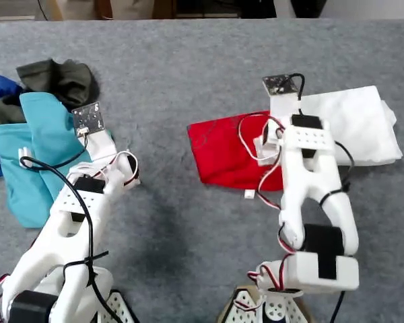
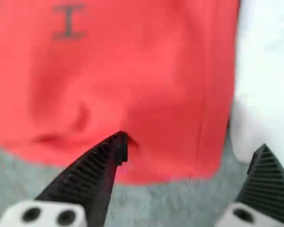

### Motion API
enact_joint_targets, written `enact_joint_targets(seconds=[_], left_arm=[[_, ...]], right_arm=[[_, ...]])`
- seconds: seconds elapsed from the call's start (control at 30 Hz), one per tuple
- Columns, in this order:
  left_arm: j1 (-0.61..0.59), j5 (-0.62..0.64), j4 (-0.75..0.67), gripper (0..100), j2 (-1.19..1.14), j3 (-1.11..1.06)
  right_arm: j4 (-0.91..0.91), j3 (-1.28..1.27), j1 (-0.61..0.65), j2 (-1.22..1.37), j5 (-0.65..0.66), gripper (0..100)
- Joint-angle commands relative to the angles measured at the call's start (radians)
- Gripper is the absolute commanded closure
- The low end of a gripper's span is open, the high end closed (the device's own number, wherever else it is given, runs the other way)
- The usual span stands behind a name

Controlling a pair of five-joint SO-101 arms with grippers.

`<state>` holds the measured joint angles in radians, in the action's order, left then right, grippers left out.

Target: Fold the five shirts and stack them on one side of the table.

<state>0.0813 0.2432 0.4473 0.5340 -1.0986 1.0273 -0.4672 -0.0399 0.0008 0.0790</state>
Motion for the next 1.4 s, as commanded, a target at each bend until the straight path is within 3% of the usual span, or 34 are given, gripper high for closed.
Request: enact_joint_targets(seconds=[0.0,0.17,0.43,0.67,0.93,1.37], left_arm=[[-0.006,-0.014,-0.02,98,0.018,0.0],[-0.008,-0.015,-0.02,98,0.018,0.0],[-0.012,-0.017,-0.02,98,0.018,0.0],[-0.014,-0.017,-0.02,98,0.018,0.0],[-0.014,-0.017,-0.02,98,0.018,0.0],[-0.055,-0.012,-0.018,98,0.018,0.012]], right_arm=[[-0.08,-0.001,0.028,0.058,-0.043,60.2],[-0.051,0.056,0.028,0.186,-0.063,63.4],[-0.021,0.085,0.024,0.219,-0.063,99.8],[0.0,0.119,0.022,0.217,-0.058,99.6],[0.184,0.443,-0.012,0.183,-0.005,99.6],[0.229,0.789,-0.364,0.294,0.252,99.6]])
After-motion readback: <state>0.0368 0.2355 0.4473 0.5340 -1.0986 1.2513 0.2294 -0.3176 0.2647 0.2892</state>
